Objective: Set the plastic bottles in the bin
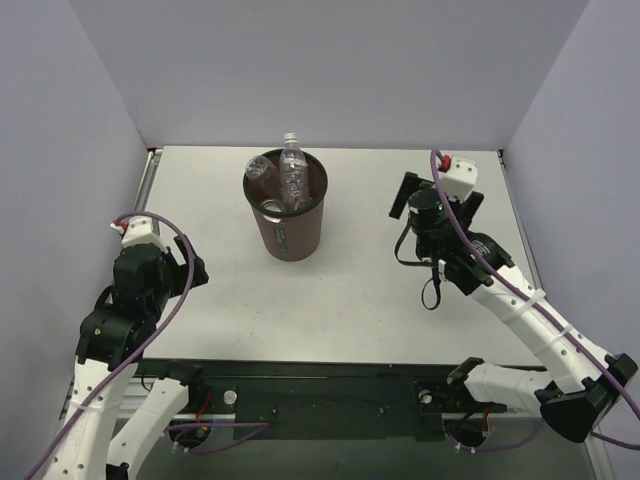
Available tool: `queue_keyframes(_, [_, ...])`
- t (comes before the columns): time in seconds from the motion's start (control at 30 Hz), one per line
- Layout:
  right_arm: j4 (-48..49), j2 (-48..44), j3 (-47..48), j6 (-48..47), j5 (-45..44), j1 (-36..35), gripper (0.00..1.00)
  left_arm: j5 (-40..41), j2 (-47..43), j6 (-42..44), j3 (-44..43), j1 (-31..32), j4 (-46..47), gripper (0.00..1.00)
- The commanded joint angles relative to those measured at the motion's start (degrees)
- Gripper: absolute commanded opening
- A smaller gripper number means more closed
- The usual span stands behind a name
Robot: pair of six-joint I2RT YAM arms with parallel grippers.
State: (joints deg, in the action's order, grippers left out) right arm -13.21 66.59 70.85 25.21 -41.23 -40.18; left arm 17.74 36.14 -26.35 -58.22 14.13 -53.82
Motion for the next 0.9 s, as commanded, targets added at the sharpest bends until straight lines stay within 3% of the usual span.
queue_keyframes(0.0, [-16.29, -5.13, -8.26, 8.09, -4.82, 3.53, 1.0, -1.3, 1.65, 0.33, 1.26, -0.33, 5.3, 0.93])
queue_keyframes(0.33, [-24.22, -9.2, -21.63, 19.26, -4.38, 3.89, 1.0, -5.25, 6.13, -0.72, 4.25, -0.33, 10.23, 0.93])
queue_keyframes(0.87, [-24.58, -5.85, -18.47, 17.69, -4.65, 3.36, 1.0, -7.28, 7.36, -0.63, 4.43, -0.24, 10.41, 0.93])
